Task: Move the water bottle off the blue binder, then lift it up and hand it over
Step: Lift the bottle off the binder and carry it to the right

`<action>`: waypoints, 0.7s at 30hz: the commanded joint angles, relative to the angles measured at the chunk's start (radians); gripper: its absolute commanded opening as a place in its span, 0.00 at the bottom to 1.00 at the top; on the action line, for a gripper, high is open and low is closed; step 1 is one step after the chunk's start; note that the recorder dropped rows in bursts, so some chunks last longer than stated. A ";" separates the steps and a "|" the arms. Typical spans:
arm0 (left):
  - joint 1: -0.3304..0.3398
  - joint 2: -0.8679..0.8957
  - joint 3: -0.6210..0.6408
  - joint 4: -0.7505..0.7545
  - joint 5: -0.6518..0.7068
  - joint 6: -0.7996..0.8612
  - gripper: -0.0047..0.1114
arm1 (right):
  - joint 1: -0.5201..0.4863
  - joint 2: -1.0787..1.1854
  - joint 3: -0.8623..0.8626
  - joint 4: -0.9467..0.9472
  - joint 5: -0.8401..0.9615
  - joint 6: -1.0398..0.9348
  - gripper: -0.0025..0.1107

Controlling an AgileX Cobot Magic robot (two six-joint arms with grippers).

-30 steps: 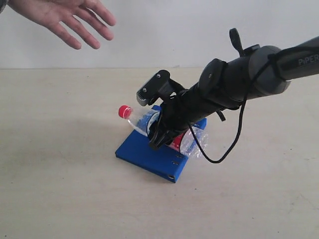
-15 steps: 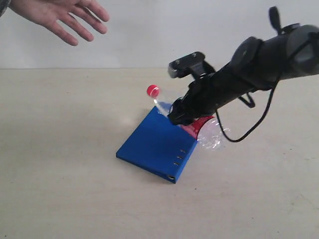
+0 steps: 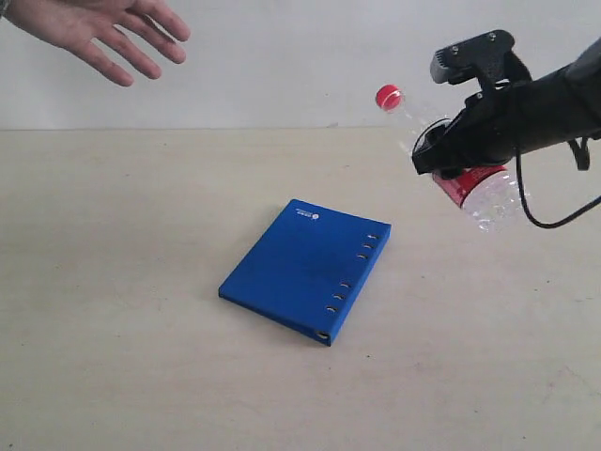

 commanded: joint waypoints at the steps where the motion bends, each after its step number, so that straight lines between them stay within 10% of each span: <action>1: -0.005 -0.004 0.004 -0.007 0.000 0.005 0.08 | -0.006 -0.101 0.098 0.473 -0.114 -0.452 0.02; 4: -0.005 -0.004 0.004 -0.007 0.000 0.005 0.08 | -0.016 -0.175 0.154 0.820 -0.006 -0.777 0.02; 21: -0.005 -0.004 0.004 -0.007 0.000 0.005 0.08 | -0.037 -0.755 0.593 0.820 -0.002 -0.839 0.02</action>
